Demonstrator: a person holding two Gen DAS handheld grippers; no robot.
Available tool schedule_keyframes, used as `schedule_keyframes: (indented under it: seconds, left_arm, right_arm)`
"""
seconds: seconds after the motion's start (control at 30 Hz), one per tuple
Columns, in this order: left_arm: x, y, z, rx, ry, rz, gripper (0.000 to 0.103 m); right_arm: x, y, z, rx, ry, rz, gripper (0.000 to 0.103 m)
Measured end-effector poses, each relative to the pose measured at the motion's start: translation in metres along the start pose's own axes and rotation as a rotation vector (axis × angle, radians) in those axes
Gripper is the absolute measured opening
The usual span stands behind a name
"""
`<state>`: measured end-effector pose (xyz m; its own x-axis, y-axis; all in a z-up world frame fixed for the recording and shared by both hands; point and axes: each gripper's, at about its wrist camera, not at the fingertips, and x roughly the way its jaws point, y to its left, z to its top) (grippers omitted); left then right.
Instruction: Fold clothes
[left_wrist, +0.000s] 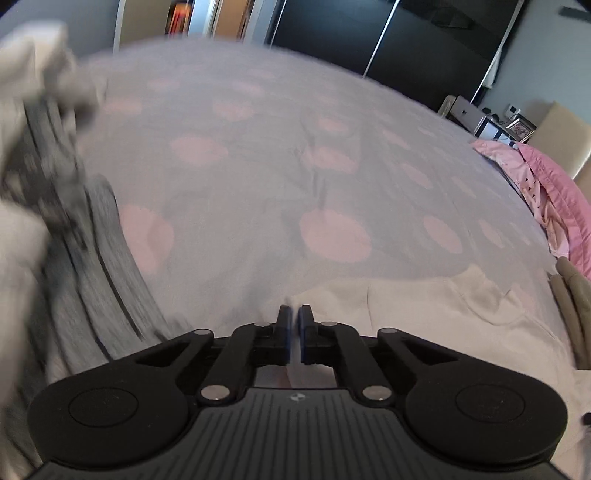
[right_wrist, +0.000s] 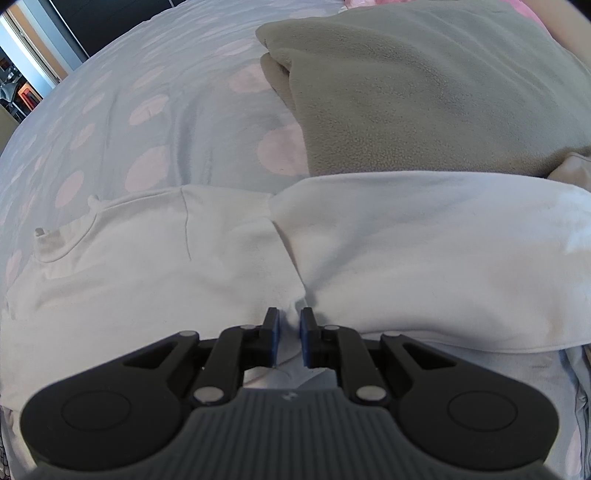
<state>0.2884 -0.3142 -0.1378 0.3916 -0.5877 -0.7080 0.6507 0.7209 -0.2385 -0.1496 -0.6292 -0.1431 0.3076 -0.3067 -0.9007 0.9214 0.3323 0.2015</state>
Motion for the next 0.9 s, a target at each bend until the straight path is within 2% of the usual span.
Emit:
schedule_keyframes:
  seconds: [0.07,0.13,0.27,0.37,0.43,0.5,0.57,0.63,0.7,0.8,0.9]
  left_arm:
    - [-0.021,-0.001,0.009,0.023,-0.086,0.006,0.002]
    - [-0.027,-0.003,0.016,0.057,-0.105,0.061,0.002]
    - [-0.009,-0.019,0.010,0.187,-0.031,0.126,0.002]
    - [0.011,-0.025,0.001,0.209,0.071,0.148,0.004]
    - [0.012,-0.022,-0.003,0.199,0.094,0.182,0.006]
    - [-0.003,-0.016,-0.006,0.155,0.057,0.157,0.011]
    - [-0.024,-0.013,-0.007,0.123,0.021,0.101,0.012]
    - [-0.038,-0.019,-0.011,0.133,0.026,0.017,0.011]
    - [-0.044,-0.032,-0.018,0.184,0.032,-0.023,0.008]
    - [-0.032,-0.049,-0.033,0.257,0.094,-0.007,0.004]
    - [-0.006,-0.052,-0.050,0.326,0.194,0.082,0.003]
  right_arm:
    - [-0.003,-0.001,0.001,0.007,-0.011,0.004,0.013]
    - [-0.008,-0.001,0.003,0.017,-0.027,0.012,0.013]
    - [-0.003,0.000,0.003,0.015,-0.025,0.016,0.013]
    - [0.008,0.001,0.001,0.016,-0.006,0.007,0.013]
    - [0.010,0.001,0.000,0.016,0.000,0.002,0.013]
    - [0.008,0.002,0.001,0.010,0.001,0.003,0.013]
    - [0.007,0.003,0.001,-0.004,0.000,-0.001,0.014]
    - [0.007,0.004,0.000,-0.015,0.001,-0.005,0.014]
    - [0.008,0.005,-0.001,-0.023,-0.001,-0.008,0.014]
    - [0.006,0.006,-0.002,-0.034,-0.005,-0.012,0.014]
    - [0.004,0.005,-0.003,-0.031,-0.005,-0.011,0.014]
